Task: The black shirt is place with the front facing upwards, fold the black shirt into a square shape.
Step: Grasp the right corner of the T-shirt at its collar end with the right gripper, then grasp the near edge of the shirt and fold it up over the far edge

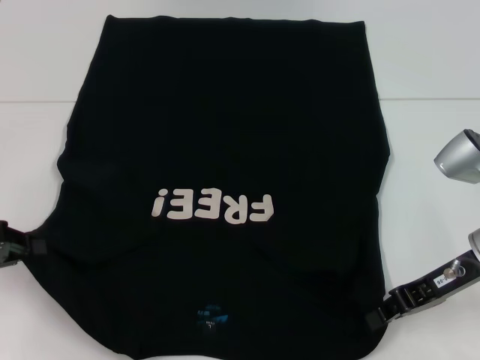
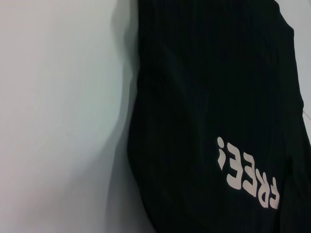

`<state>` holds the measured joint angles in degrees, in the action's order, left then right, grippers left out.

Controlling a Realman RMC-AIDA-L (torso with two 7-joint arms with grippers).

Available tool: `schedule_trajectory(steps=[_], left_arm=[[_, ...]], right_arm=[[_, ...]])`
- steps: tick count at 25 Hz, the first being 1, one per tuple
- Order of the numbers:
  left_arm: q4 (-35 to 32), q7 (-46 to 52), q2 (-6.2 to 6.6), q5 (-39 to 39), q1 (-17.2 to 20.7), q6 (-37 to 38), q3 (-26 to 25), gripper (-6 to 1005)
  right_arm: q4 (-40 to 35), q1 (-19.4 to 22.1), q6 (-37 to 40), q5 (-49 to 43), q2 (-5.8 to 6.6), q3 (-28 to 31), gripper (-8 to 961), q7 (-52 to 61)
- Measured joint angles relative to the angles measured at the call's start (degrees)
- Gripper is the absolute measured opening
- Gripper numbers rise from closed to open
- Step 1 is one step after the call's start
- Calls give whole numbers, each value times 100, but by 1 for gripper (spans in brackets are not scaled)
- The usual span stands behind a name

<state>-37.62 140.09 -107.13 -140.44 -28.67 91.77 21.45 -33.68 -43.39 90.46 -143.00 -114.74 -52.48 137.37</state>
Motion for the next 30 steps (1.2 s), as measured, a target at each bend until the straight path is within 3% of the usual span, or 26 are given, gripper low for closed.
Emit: schedule_trajectory(steps=[8,11,23,30], left_arm=[[0,-33,0,0,-5,2,-1,20],[41,-61,-9,0,-6,28,11,20],[279,-181,1,-7,55,579,34,19],[465,-322,-12,-60,103,1242,167,19]], right_arm=[[-5,-13,7,-1,11,2,47,-4],[-22,-29,39,0,42,6,47,-40],[-113,40,402,35,432,208,48,-386],[-135,200,853,21,591,343,48,-699]])
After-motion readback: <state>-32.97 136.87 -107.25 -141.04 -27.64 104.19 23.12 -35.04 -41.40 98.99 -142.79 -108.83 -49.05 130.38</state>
